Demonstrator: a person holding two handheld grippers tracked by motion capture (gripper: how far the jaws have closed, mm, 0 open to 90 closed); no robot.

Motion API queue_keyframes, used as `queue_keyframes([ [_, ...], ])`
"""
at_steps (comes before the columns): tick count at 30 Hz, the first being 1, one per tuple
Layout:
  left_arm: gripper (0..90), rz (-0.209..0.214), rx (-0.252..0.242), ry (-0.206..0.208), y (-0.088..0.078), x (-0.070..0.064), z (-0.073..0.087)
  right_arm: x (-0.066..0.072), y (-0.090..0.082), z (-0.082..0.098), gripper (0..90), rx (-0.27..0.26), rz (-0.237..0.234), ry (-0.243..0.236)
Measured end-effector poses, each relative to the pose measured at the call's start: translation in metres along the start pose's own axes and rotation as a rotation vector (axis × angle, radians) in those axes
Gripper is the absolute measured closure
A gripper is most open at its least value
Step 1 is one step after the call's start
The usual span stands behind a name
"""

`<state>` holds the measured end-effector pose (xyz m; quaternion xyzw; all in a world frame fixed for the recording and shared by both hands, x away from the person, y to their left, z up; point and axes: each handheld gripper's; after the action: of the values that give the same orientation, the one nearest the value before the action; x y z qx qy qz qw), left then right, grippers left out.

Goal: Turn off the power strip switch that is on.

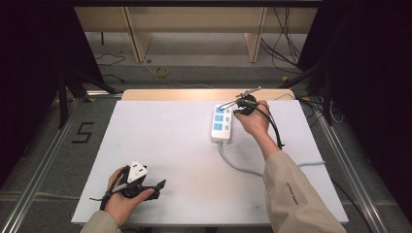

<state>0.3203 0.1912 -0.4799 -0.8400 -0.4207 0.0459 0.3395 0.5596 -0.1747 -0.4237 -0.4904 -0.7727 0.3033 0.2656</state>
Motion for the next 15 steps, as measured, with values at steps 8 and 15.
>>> queue_keyframes([
  [8,15.6,0.003,-0.001,-0.003,-0.0005,0.0002,0.0002,0.0011,0.0050,-0.0001,90.0,0.010,0.008,-0.009],
  [15,15.6,0.004,-0.004,0.000,-0.0005,-0.0001,-0.0002,0.0038,0.0098,-0.0048,90.0,0.011,0.005,-0.009],
])
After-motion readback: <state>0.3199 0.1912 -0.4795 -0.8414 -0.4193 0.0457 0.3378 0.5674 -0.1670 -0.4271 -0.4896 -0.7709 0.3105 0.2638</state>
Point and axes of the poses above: each handheld gripper's, and its own axes: y roughly forward along the jaws, z roughly out of its underside, x roughly to its left, and after that the axes turned 13 degrees about y, right-handed
